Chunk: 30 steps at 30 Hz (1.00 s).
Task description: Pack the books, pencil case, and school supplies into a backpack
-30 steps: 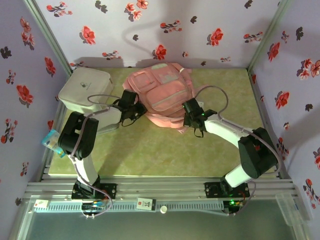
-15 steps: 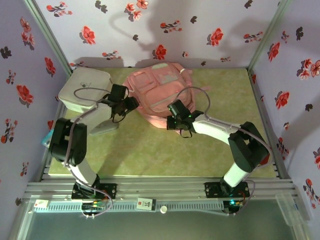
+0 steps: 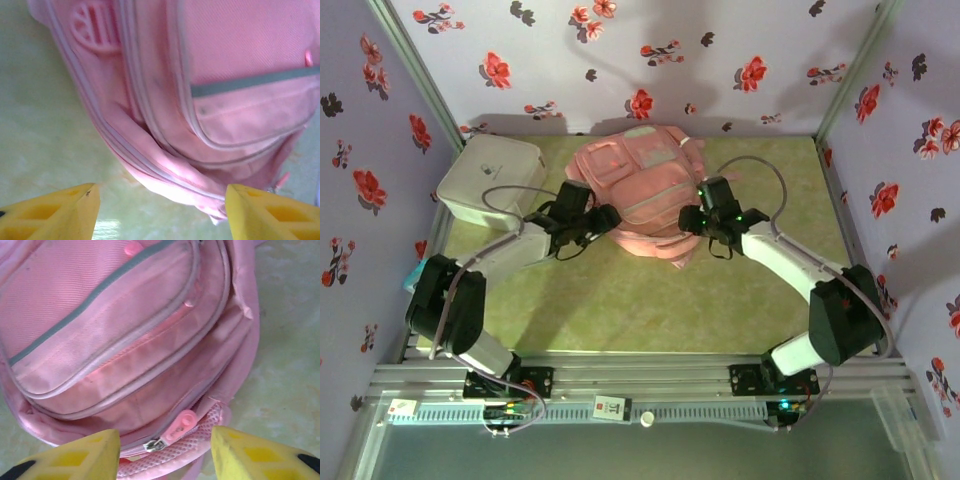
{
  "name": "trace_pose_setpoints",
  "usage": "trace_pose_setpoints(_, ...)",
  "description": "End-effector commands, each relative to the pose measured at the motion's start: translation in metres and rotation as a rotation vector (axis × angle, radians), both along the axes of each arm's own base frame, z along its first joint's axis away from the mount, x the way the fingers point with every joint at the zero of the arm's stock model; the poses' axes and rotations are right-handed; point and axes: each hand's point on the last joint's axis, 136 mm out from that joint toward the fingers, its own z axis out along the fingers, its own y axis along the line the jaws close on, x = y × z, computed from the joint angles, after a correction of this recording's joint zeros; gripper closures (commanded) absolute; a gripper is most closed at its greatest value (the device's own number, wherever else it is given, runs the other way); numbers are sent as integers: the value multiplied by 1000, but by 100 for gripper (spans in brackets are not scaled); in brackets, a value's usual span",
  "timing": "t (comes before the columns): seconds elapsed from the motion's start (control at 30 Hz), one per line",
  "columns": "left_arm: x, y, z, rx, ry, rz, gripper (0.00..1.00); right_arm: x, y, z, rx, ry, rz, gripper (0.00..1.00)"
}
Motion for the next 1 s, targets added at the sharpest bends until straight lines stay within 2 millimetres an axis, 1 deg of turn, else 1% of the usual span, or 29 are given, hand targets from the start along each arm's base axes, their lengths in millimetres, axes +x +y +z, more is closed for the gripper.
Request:
trace_pose_setpoints(0.0,-15,-25,-14,-106,66,51,32,0,-8,-23,-29,94,39,44)
trace_pose_setpoints(0.03,-18,-31,-20,-127,76,59,32,5,-11,-27,-34,108,32,44)
trace_pose_setpoints(0.1,-22,-42,-29,-160,91,72,33,22,-21,-31,-54,117,-8,44)
trace_pose_setpoints(0.2,-20,-52,-38,-176,91,74,34,45,-34,-37,-102,110,-68,45)
trace_pose_setpoints(0.27,-15,-53,-41,-161,88,75,36,54,-38,-44,-134,129,-89,47)
trace_pose_setpoints(0.37,-7,-50,-46,-98,69,79,40,56,-42,-56,-146,179,-121,50)
trace_pose_setpoints(0.43,-3,-44,-50,-45,65,87,41,52,-45,-63,-153,208,-141,52)
trace_pose_setpoints(0.53,3,-33,-59,2,61,97,44,38,-46,-74,-135,256,-152,53)
trace_pose_setpoints(0.63,9,-21,-69,50,66,103,46,19,-41,-84,-77,315,-152,56)
trace_pose_setpoints(0.7,13,-13,-74,77,70,105,47,2,-35,-89,-7,347,-157,57)
trace_pose_setpoints(0.83,21,-1,-81,114,75,108,47,-21,-16,-86,139,370,-155,59)
trace_pose_setpoints(0.9,26,4,-81,134,73,100,47,-29,-3,-80,196,365,-141,59)
trace_pose_setpoints(0.97,32,13,-81,155,70,100,47,-34,9,-72,242,355,-116,59)
